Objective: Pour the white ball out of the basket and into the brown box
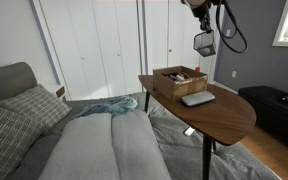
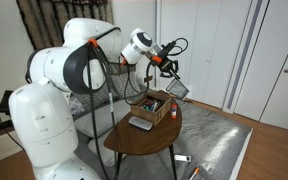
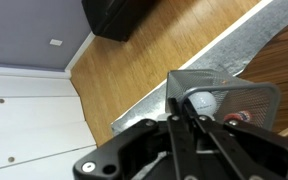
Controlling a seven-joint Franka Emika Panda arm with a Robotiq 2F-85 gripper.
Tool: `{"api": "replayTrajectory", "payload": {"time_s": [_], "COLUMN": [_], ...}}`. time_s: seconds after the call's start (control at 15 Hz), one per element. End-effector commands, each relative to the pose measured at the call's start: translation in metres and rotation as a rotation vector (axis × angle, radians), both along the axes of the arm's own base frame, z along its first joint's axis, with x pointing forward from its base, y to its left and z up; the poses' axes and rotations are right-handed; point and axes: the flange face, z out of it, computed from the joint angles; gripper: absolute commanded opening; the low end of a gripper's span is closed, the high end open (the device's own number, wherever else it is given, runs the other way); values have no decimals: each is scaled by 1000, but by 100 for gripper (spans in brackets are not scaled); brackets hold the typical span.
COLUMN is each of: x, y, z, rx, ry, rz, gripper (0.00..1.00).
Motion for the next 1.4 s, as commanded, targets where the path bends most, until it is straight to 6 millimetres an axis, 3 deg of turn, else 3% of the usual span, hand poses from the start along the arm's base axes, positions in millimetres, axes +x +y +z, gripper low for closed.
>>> {"api": "replayTrajectory", "payload": {"time_s": [0.0, 0.2, 0.47, 0.8, 1.33], "x": [12, 10, 16, 38, 51], "y": [54, 89, 116, 144, 202], "z": [-6, -16, -34, -65, -88], "rx": [-140, -272, -452, -659, -980], "ry": [118, 192, 294, 442, 651], "rz": [25, 8, -3, 34, 168], "gripper": [2, 2, 2, 2, 2]}}
